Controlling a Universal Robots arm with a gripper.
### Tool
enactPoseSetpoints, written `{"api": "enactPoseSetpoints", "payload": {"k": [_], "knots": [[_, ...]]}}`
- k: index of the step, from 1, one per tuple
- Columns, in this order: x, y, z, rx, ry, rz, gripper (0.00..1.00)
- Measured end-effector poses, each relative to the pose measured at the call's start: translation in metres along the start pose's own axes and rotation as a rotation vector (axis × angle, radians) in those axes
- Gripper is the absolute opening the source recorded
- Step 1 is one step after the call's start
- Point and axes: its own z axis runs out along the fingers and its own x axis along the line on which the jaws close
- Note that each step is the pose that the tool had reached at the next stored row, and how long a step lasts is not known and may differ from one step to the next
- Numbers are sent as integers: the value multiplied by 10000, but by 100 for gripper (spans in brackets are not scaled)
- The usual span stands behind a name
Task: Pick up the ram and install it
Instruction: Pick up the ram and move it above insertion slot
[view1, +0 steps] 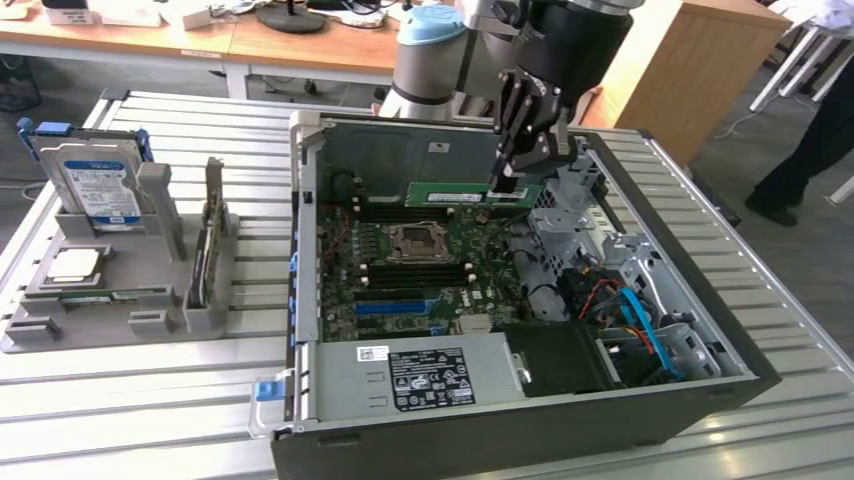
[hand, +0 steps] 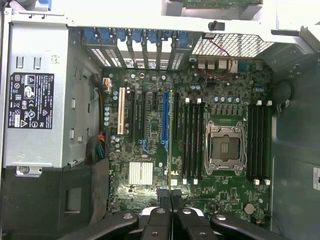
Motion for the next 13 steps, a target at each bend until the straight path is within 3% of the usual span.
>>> {"api": "enactPoseSetpoints", "payload": {"k": [7,13], "knots": [[-6,65,5,2,0,1,12],[-9,73,10,4,-3,82,12]]}}
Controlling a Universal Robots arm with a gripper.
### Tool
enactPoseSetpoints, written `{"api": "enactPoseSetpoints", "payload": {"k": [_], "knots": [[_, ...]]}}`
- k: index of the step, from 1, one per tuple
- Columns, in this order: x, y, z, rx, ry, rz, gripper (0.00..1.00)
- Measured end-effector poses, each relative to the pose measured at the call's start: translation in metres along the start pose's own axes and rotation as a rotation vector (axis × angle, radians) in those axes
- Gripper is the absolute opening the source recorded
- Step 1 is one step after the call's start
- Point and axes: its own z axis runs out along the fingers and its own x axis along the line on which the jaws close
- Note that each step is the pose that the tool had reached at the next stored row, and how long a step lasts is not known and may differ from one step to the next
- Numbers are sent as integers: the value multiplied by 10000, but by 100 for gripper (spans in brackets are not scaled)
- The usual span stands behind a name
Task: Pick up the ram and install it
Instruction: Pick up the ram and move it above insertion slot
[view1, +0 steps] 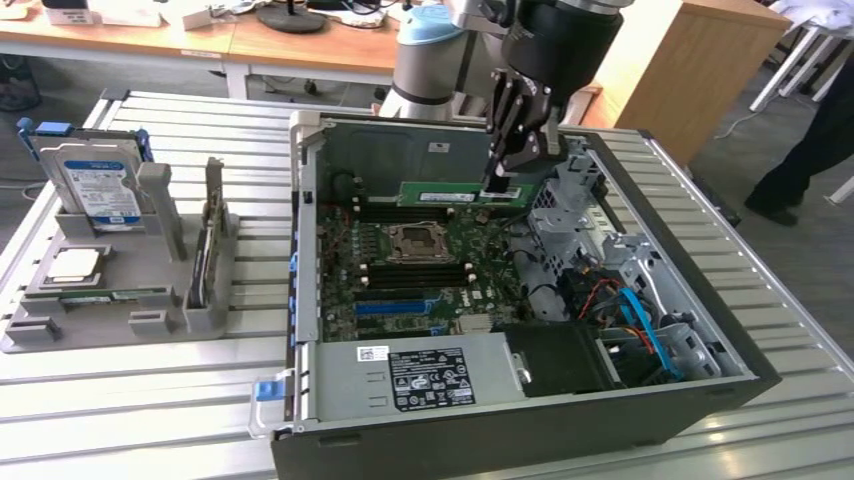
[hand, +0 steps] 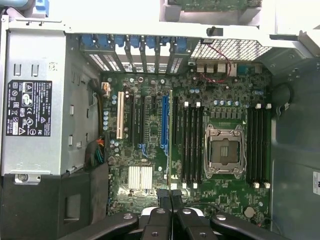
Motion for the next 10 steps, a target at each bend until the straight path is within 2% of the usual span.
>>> {"api": "enactPoseSetpoints", "payload": {"k": [5,10], "knots": [[-26,1,1,1,0,8,12],[-134,0,9,1,6,26,12]]}}
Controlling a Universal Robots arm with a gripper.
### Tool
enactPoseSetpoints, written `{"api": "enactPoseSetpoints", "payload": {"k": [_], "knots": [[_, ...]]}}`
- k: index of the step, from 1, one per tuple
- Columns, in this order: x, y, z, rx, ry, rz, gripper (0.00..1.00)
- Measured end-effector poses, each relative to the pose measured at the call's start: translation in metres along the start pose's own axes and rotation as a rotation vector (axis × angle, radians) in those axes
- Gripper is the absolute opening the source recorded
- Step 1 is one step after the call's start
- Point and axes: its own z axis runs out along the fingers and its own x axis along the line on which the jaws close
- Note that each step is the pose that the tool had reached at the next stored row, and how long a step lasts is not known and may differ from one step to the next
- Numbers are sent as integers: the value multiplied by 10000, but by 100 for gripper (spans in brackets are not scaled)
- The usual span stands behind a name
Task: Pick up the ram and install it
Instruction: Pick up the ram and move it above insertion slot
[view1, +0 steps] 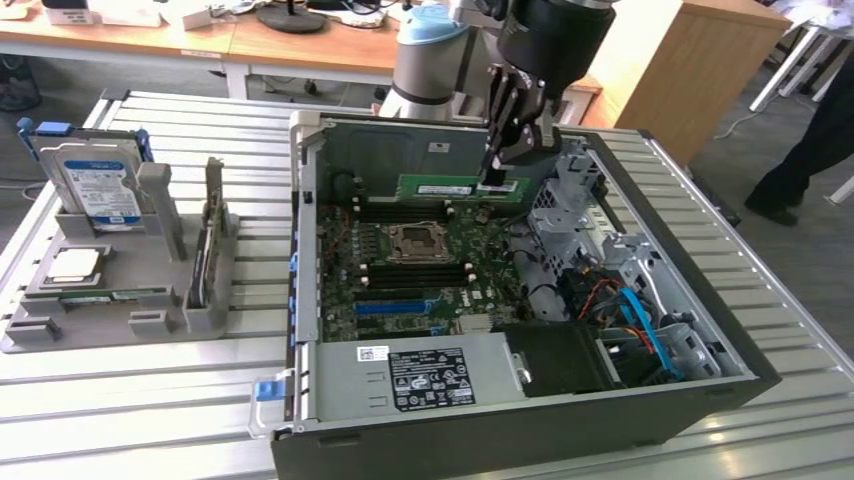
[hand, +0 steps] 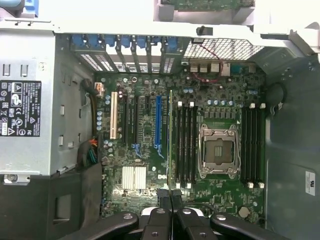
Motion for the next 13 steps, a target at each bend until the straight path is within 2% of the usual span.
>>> {"api": "enactPoseSetpoints", "payload": {"k": [13], "knots": [[-211,1,15,1,50,70,12]]}}
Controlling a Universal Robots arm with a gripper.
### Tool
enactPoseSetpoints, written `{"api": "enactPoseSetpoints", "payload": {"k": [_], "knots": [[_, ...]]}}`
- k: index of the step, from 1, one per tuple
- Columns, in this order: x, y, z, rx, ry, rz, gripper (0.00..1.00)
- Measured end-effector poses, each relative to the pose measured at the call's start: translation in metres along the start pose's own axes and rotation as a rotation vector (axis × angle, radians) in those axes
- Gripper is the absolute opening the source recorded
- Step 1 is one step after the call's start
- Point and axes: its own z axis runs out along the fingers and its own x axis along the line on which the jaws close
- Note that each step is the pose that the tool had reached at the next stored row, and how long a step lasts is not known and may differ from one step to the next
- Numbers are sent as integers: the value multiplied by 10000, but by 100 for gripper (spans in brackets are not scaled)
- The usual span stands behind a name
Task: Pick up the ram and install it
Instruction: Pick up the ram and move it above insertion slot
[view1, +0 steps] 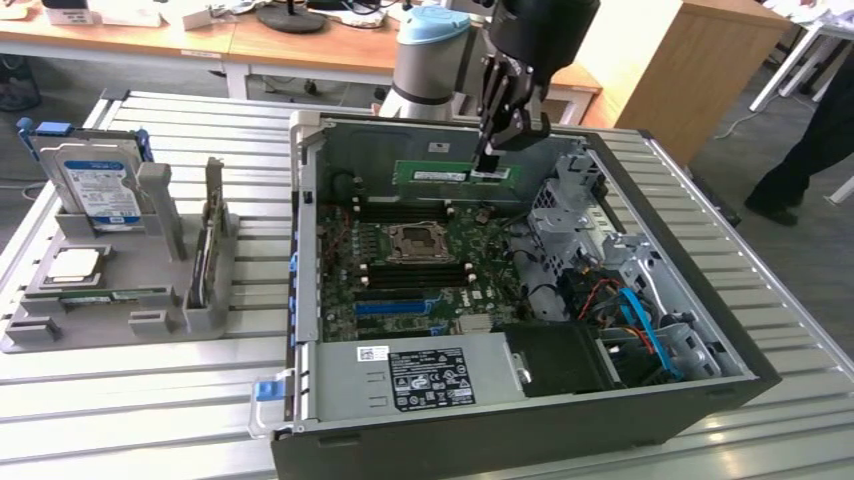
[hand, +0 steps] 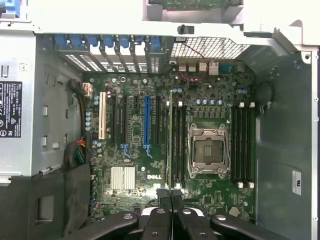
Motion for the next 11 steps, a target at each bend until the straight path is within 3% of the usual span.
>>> {"api": "enactPoseSetpoints", "payload": {"k": [11], "knots": [[-7,-1,28,0,-1,5,12]]}}
